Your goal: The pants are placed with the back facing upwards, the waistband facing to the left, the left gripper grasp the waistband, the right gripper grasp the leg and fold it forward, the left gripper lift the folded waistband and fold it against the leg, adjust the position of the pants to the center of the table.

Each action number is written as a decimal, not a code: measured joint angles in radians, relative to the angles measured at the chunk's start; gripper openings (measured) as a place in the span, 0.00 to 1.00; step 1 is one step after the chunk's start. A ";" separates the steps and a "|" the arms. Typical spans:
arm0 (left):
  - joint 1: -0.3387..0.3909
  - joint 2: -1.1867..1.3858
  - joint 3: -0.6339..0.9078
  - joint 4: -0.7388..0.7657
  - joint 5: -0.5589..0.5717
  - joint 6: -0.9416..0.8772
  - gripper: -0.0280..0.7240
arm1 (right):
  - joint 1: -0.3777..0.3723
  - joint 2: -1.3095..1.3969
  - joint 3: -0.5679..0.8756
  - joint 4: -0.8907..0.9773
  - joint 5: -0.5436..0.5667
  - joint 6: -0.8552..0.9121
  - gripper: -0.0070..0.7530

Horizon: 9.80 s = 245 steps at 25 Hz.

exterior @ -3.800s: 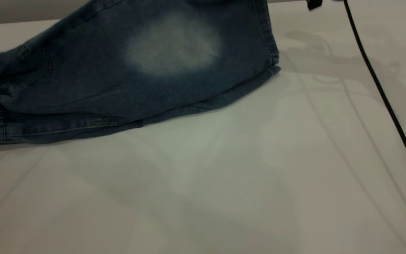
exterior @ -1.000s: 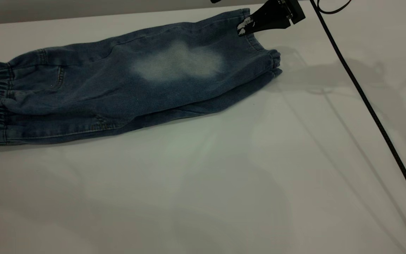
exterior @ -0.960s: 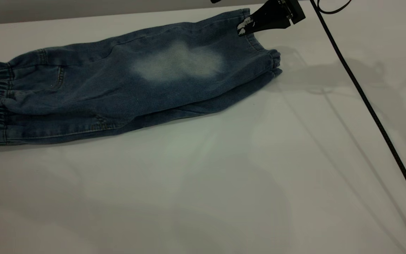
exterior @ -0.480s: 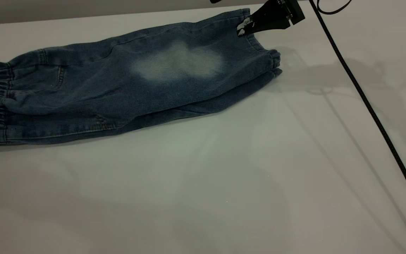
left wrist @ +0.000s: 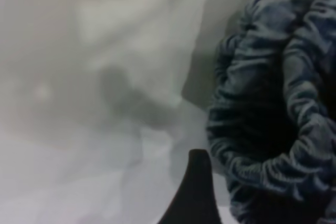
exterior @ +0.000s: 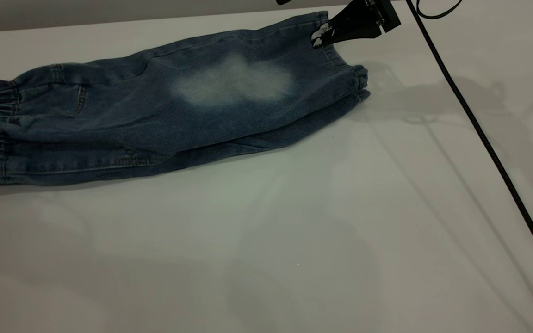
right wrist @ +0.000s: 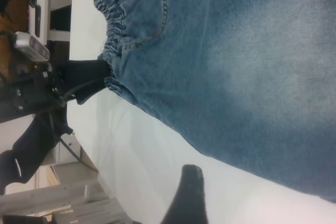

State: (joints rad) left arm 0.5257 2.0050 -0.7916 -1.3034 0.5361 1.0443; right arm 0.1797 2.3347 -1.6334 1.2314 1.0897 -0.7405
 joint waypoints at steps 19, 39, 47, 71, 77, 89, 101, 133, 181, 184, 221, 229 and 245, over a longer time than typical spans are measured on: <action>-0.001 -0.003 0.000 0.191 0.151 -0.083 0.83 | 0.000 0.001 0.000 -0.001 -0.004 -0.008 0.77; -0.002 0.094 0.000 -0.087 0.059 0.139 0.82 | 0.000 0.003 0.000 -0.004 -0.015 -0.014 0.77; -0.004 0.117 0.000 -0.285 0.061 0.293 0.76 | 0.000 0.003 0.000 -0.002 -0.015 -0.014 0.77; -0.111 -0.236 0.184 -0.342 -0.042 0.313 0.23 | 0.166 0.003 0.000 0.047 -0.167 0.001 0.77; -0.111 -0.454 0.274 -0.176 -0.006 0.155 0.23 | 0.272 0.003 -0.038 0.057 -0.276 -0.003 0.77; -0.111 -0.803 0.275 0.075 0.108 -0.098 0.23 | 0.400 0.147 -0.251 0.036 -0.260 0.087 0.76; -0.111 -0.862 0.273 0.081 0.125 -0.109 0.23 | 0.595 0.233 -0.365 -0.069 -0.218 0.168 0.76; -0.111 -0.883 0.270 0.072 0.237 -0.044 0.23 | 0.468 0.270 -0.370 -0.324 -0.343 0.190 0.76; -0.449 -0.718 0.268 -0.386 -0.020 0.377 0.23 | 0.273 0.046 -0.379 -0.511 -0.278 0.218 0.76; -0.471 -0.647 0.239 -0.443 0.010 0.472 0.23 | 0.223 -0.001 -0.379 -0.509 -0.259 0.217 0.76; -0.837 -0.139 -0.150 -0.442 -0.226 0.527 0.89 | 0.137 -0.102 -0.379 -0.609 -0.085 0.212 0.72; -0.837 -0.382 -0.104 -0.393 -0.329 0.527 0.84 | 0.135 -0.102 -0.379 -0.685 -0.086 0.218 0.72; -0.837 -0.845 -0.018 -0.400 -0.350 0.526 0.79 | 0.325 0.033 -0.378 -0.688 -0.140 0.231 0.72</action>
State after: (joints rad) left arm -0.3117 1.1600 -0.8094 -1.7038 0.1857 1.5703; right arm 0.5045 2.3675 -2.0111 0.5435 0.9497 -0.5099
